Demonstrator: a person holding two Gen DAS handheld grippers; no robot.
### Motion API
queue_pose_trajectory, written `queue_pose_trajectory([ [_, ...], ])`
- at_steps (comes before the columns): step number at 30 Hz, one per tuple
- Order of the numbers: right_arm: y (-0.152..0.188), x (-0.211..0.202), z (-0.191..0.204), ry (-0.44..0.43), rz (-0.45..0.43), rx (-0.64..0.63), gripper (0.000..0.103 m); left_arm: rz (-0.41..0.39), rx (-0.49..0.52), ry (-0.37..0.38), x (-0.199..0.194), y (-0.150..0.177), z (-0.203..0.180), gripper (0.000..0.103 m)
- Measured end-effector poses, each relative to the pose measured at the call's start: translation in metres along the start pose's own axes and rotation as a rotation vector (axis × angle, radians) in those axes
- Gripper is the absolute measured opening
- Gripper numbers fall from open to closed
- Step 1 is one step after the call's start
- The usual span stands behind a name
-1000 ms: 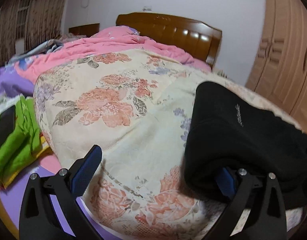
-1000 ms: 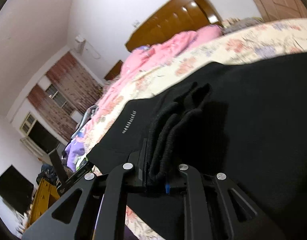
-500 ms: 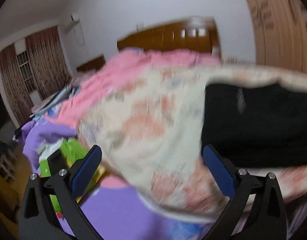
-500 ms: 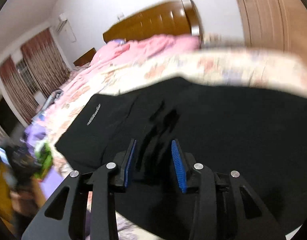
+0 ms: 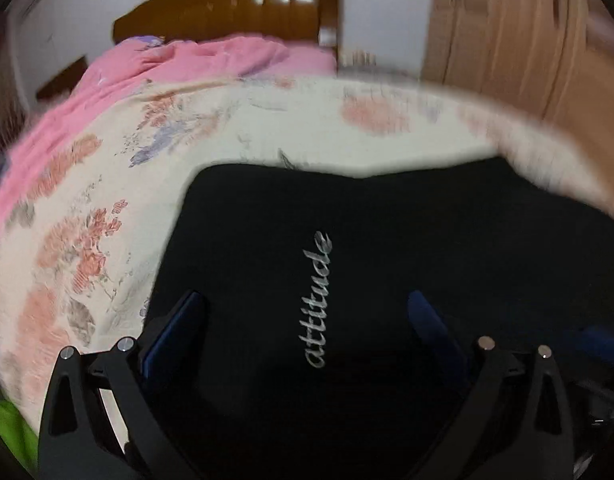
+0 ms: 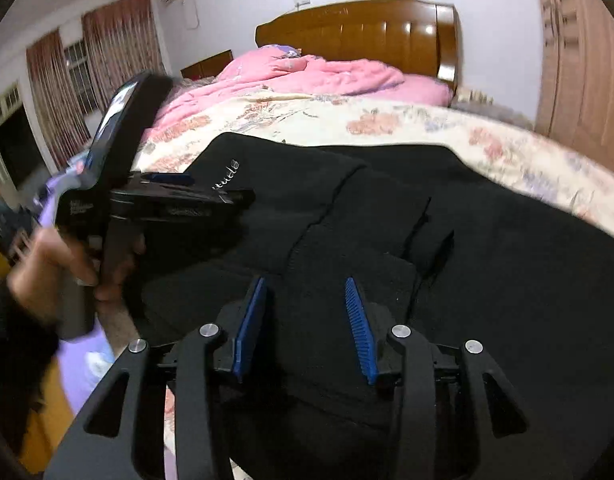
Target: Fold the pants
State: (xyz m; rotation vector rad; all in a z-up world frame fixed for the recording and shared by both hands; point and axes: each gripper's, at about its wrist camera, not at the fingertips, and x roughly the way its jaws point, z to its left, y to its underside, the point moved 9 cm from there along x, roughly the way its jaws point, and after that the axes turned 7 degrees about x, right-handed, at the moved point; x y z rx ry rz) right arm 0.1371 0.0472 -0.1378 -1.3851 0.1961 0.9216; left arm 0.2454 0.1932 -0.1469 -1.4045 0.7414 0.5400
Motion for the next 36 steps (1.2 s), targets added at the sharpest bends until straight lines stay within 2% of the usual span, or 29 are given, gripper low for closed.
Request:
queue_pose_trajectory([
  [2, 0.001, 0.0, -0.001, -0.014, -0.006, 0.013, 0.04, 0.025, -0.032, -0.007, -0.01, -0.001, 0.006, 0.101],
  [5, 0.0, 0.0, -0.001, -0.008, -0.008, 0.01, 0.04, -0.064, -0.058, 0.073, -0.039, -0.031, 0.004, 0.101],
  [7, 0.0, -0.001, -0.001, -0.007, -0.009, 0.009, 0.04, -0.08, -0.046, 0.094, -0.037, -0.052, 0.001, 0.101],
  [9, -0.001, -0.002, 0.0, -0.009, -0.009, 0.011, 0.04, -0.038, 0.002, 0.119, -0.015, -0.065, -0.007, 0.101],
  [11, -0.001, -0.002, 0.0, -0.016, -0.009, 0.014, 0.04, 0.066, 0.007, 0.13, 0.024, -0.063, -0.009, 0.101],
  [12, -0.001, -0.002, 0.0, -0.022, -0.008, 0.016, 0.04, 0.074, 0.019, 0.118, 0.039, -0.06, -0.005, 0.101],
  [13, -0.002, -0.003, 0.0, -0.026, -0.008, 0.019, 0.04, 0.025, 0.048, 0.11, 0.039, -0.063, -0.007, 0.101],
  [14, -0.002, -0.003, 0.0, -0.027, -0.01, 0.019, 0.04, 0.029, 0.049, 0.107, 0.04, -0.064, -0.008, 0.101],
  [17, -0.001, -0.005, 0.0, -0.034, -0.014, 0.021, 0.04, -0.004, 0.081, 0.049, 0.029, -0.064, -0.012, 0.101],
  [18, -0.001, -0.005, 0.0, -0.035, -0.015, 0.021, 0.04, -0.033, 0.107, -0.015, 0.015, -0.062, -0.015, 0.101],
  [20, -0.001, -0.005, -0.001, -0.045, -0.017, 0.028, 0.041, -0.094, 0.166, -0.081, -0.006, -0.06, -0.017, 0.101],
  [21, -0.002, -0.005, 0.0, -0.046, -0.018, 0.03, 0.041, -0.131, 0.194, -0.144, -0.021, -0.053, -0.019, 0.101],
  [22, -0.002, -0.005, 0.0, -0.045, -0.02, 0.03, 0.041, -0.139, 0.202, -0.196, -0.03, -0.045, -0.018, 0.101],
  [24, -0.002, -0.006, 0.0, -0.039, -0.024, 0.023, 0.041, -0.104, 0.178, -0.27, -0.033, -0.021, -0.009, 0.101],
  [26, -0.001, -0.005, 0.001, -0.034, -0.026, 0.019, 0.041, -0.06, 0.129, -0.28, -0.026, 0.001, 0.003, 0.101],
  [27, -0.001, -0.005, 0.0, -0.034, -0.026, 0.017, 0.041, -0.021, 0.087, -0.246, -0.015, 0.016, 0.01, 0.102],
  [28, -0.001, -0.005, 0.0, -0.034, -0.028, 0.016, 0.041, -0.049, 0.045, -0.206, -0.015, 0.019, 0.015, 0.102],
  [30, -0.001, -0.005, 0.0, -0.04, -0.031, 0.019, 0.041, -0.039, -0.036, -0.112, -0.01, 0.023, 0.023, 0.102],
  [31, -0.001, -0.006, 0.0, -0.041, -0.026, 0.021, 0.041, -0.032, -0.049, -0.087, -0.008, 0.023, 0.025, 0.102],
  [34, -0.008, -0.017, 0.002, -0.01, -0.006, 0.063, 0.05, -0.035, -0.057, -0.075, -0.006, 0.024, 0.026, 0.102],
  [36, -0.02, -0.029, 0.008, 0.012, -0.049, 0.04, 0.05, -0.038, -0.056, -0.08, -0.007, 0.024, 0.026, 0.102],
])
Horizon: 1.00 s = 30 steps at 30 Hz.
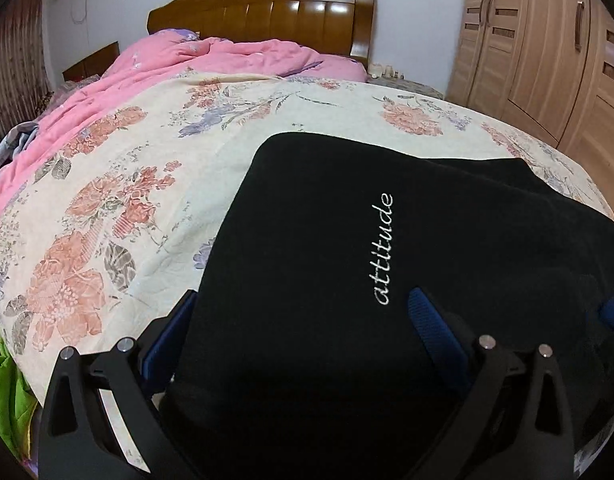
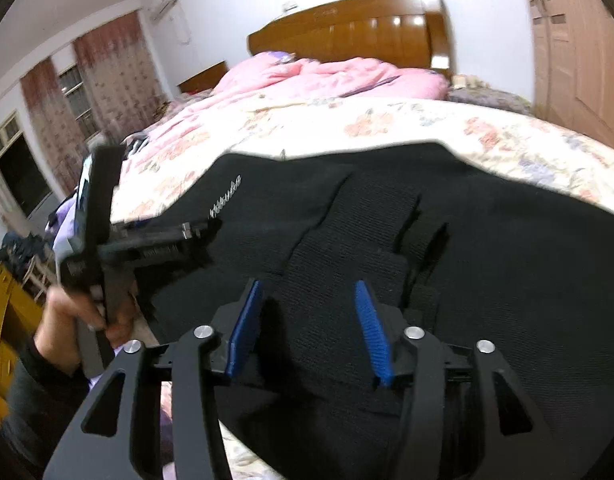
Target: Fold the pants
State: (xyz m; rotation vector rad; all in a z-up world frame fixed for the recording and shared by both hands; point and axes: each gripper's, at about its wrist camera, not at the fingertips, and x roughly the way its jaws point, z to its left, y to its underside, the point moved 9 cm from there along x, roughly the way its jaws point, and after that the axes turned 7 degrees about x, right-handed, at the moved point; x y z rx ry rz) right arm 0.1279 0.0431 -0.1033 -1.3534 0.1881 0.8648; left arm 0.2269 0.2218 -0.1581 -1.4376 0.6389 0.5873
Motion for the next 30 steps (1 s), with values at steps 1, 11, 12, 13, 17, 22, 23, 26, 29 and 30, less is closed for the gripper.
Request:
queue_pose_trajectory([
  [1, -0.007, -0.004, 0.008, 0.019, -0.02, -0.046, 0.05, -0.001, 0.0, -0.002, -0.001, 0.0, -0.001, 0.102],
  [11, 0.015, 0.044, 0.007, 0.162, 0.081, -0.148, 0.058, -0.021, -0.009, -0.011, -0.004, 0.002, -0.001, 0.102],
  [12, 0.014, 0.043, 0.007, 0.166, 0.097, -0.139, 0.057, -0.023, -0.01, -0.01, -0.004, 0.002, -0.001, 0.102],
  [13, 0.01, 0.038, 0.006, 0.172, 0.096, -0.125, 0.057, -0.024, -0.012, -0.009, -0.004, 0.002, -0.001, 0.102],
  [17, 0.008, 0.021, -0.007, 0.238, 0.018, -0.118, 0.06, -0.028, -0.024, -0.006, -0.005, 0.002, 0.001, 0.102],
  [22, 0.017, 0.029, -0.033, 0.151, 0.056, 0.025, 0.073, -0.034, -0.019, -0.018, -0.007, 0.002, 0.001, 0.102],
  [23, 0.017, 0.03, -0.036, 0.138, 0.061, 0.042, 0.074, -0.036, -0.017, -0.021, -0.007, 0.002, 0.0, 0.102],
  [26, 0.014, 0.02, -0.036, 0.129, 0.059, 0.05, 0.074, -0.105, 0.002, -0.117, -0.025, -0.001, 0.001, 0.101],
  [29, 0.006, -0.011, -0.05, 0.143, -0.018, 0.058, 0.075, -0.167, 0.082, -0.077, -0.057, -0.002, -0.03, 0.101],
  [30, 0.005, -0.015, -0.056, 0.154, -0.027, 0.072, 0.075, -0.201, 0.106, 0.002, -0.073, -0.003, -0.052, 0.101],
])
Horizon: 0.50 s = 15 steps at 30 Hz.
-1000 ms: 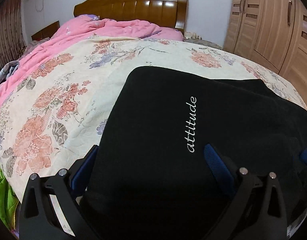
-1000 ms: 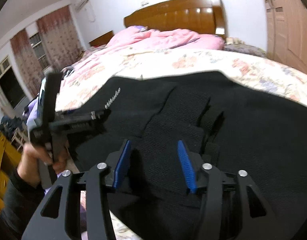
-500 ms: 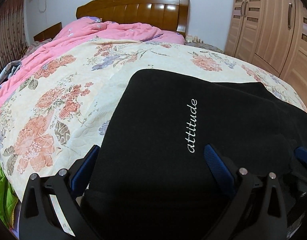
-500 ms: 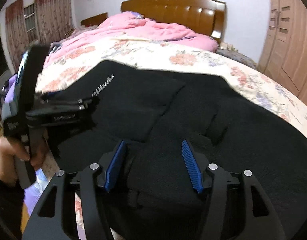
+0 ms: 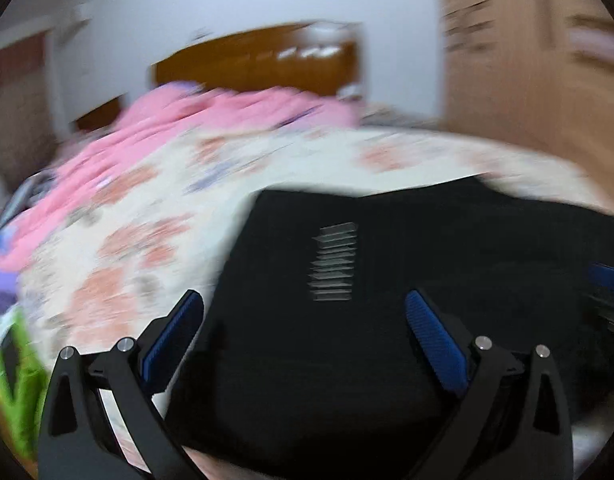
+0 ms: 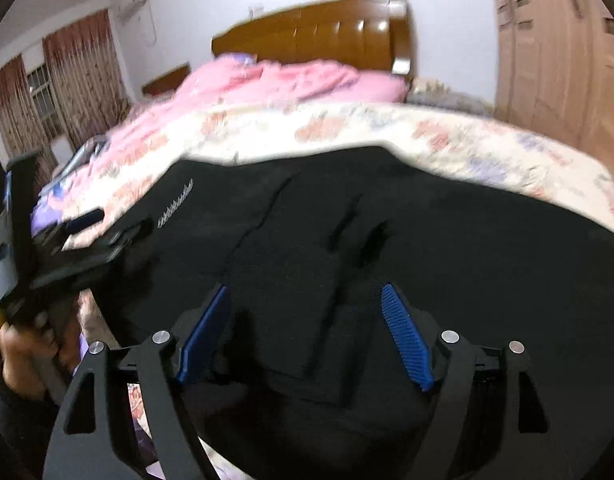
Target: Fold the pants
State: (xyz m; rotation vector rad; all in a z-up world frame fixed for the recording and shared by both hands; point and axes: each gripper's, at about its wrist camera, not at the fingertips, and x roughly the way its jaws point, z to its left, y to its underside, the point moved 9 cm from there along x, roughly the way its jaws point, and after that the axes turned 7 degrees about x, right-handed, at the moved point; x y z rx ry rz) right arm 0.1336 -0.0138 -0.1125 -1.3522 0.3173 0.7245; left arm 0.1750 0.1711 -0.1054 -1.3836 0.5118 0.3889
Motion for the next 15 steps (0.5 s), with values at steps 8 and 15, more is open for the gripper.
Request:
queue_pose_trajectory([
  [8, 0.035, -0.017, -0.095, 0.197, 0.077, 0.045, 0.077, 0.038, 0.108, 0.114, 0.004, 0.016, -0.077, 0.101],
  [15, 0.032, -0.047, -0.094, 0.06, -0.006, 0.123, 0.079, 0.03, 0.057, 0.163, 0.011, 0.029, -0.067, 0.102],
])
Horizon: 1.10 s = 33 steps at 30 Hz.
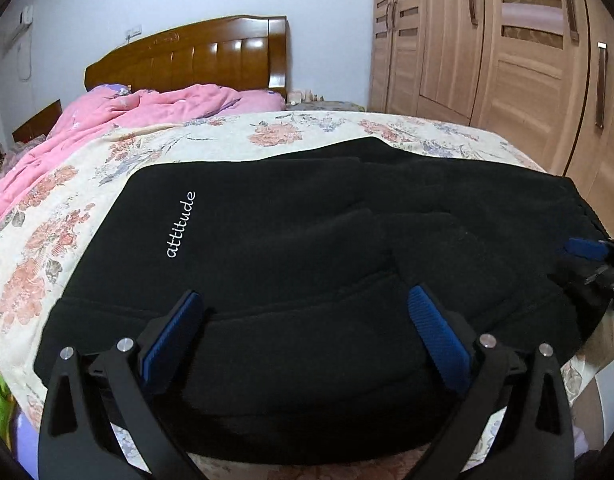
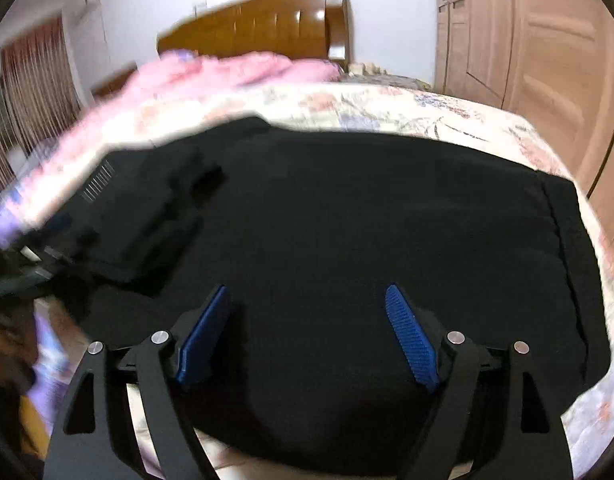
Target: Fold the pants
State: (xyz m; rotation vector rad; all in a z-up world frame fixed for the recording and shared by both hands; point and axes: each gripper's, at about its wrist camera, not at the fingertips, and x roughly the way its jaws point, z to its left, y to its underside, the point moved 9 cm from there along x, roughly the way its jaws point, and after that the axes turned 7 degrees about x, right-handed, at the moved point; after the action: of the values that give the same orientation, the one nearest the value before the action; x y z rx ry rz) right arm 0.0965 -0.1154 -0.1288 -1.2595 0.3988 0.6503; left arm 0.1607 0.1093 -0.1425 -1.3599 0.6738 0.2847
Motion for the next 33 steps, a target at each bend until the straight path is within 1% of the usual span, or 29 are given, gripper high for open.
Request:
queue_pose_trajectory([
  [1, -0.003, -0.011, -0.006, -0.034, -0.026, 0.059, 0.079, 0.003, -0.003, -0.001, 0.001, 0.0, 0.001, 0.102],
  [3, -0.003, -0.037, -0.03, -0.067, -0.079, 0.182, 0.079, 0.023, 0.007, -0.023, 0.001, -0.002, 0.001, 0.102],
  [4, 0.002, -0.053, -0.045, -0.078, -0.104, 0.25, 0.079, 0.038, 0.017, -0.052, -0.002, -0.004, 0.0, 0.102],
  [5, 0.007, -0.062, -0.058, -0.079, -0.116, 0.293, 0.079, 0.05, 0.033, -0.096, -0.008, -0.007, 0.0, 0.102],
  [6, 0.017, -0.074, -0.074, -0.071, -0.129, 0.347, 0.079, 0.036, 0.068, -0.14, -0.019, -0.015, -0.005, 0.1],
  [7, 0.025, -0.079, -0.085, -0.063, -0.131, 0.383, 0.079, 0.0, 0.101, -0.147, -0.029, -0.022, -0.012, 0.1],
  [8, 0.032, -0.081, -0.094, -0.06, -0.121, 0.416, 0.079, -0.042, 0.13, -0.136, -0.04, -0.032, -0.023, 0.101],
  [10, 0.044, -0.076, -0.113, -0.049, -0.075, 0.476, 0.079, -0.061, 0.155, -0.13, -0.044, -0.04, -0.035, 0.101],
  [11, 0.044, -0.073, -0.117, -0.042, -0.069, 0.488, 0.079, -0.058, 0.165, -0.129, -0.04, -0.043, -0.039, 0.101],
  [13, 0.041, -0.065, -0.124, -0.031, -0.059, 0.486, 0.079, -0.013, 0.179, -0.13, -0.021, -0.041, -0.044, 0.101],
  [14, 0.038, -0.063, -0.125, -0.029, -0.054, 0.481, 0.079, 0.011, 0.178, -0.126, -0.011, -0.037, -0.044, 0.101],
  [15, 0.035, -0.06, -0.126, -0.025, -0.042, 0.477, 0.079, 0.058, 0.182, -0.121, 0.004, -0.026, -0.044, 0.102],
  [16, 0.03, -0.054, -0.125, -0.007, -0.009, 0.465, 0.079, 0.076, 0.182, -0.101, 0.014, -0.018, -0.044, 0.102],
  [17, 0.027, -0.052, -0.125, 0.011, 0.015, 0.454, 0.08, 0.055, 0.158, -0.072, 0.016, -0.014, -0.043, 0.102],
  [18, 0.023, -0.048, -0.126, 0.028, 0.041, 0.451, 0.081, 0.052, 0.11, -0.037, 0.018, -0.01, -0.04, 0.102],
  [19, 0.022, -0.047, -0.124, 0.033, 0.055, 0.455, 0.085, 0.059, 0.085, -0.018, 0.019, -0.009, -0.038, 0.102],
  [20, 0.022, -0.046, -0.121, 0.035, 0.069, 0.463, 0.088, 0.064, 0.088, -0.017, 0.02, -0.009, -0.038, 0.102],
  [21, 0.018, -0.043, -0.122, 0.05, 0.072, 0.476, 0.088, 0.067, 0.108, -0.03, 0.019, -0.009, -0.041, 0.102],
  [22, 0.017, -0.042, -0.125, 0.058, 0.066, 0.494, 0.088, 0.067, 0.118, -0.038, 0.02, -0.01, -0.042, 0.102],
  [24, 0.016, -0.044, -0.136, 0.058, 0.029, 0.576, 0.088, 0.064, 0.108, -0.032, 0.021, -0.009, -0.041, 0.102],
  [25, 0.015, -0.046, -0.142, 0.092, -0.002, 0.601, 0.087, 0.061, 0.098, -0.02, 0.022, -0.008, -0.04, 0.102],
  [27, 0.016, -0.048, -0.144, 0.101, -0.032, 0.619, 0.089, 0.056, 0.09, -0.002, 0.023, -0.007, -0.039, 0.102],
  [28, 0.015, -0.046, -0.144, 0.104, -0.032, 0.622, 0.091, 0.055, 0.093, -0.003, 0.023, -0.007, -0.04, 0.102],
  [30, 0.012, -0.04, -0.143, 0.125, -0.018, 0.595, 0.091, 0.053, 0.092, 0.0, 0.024, -0.008, -0.041, 0.102],
  [31, 0.011, -0.04, -0.144, 0.115, -0.021, 0.598, 0.089, 0.05, 0.091, 0.002, 0.023, -0.008, -0.042, 0.102],
  [33, 0.012, -0.042, -0.147, 0.07, -0.035, 0.632, 0.081, 0.049, 0.091, 0.002, 0.023, -0.008, -0.043, 0.102],
])
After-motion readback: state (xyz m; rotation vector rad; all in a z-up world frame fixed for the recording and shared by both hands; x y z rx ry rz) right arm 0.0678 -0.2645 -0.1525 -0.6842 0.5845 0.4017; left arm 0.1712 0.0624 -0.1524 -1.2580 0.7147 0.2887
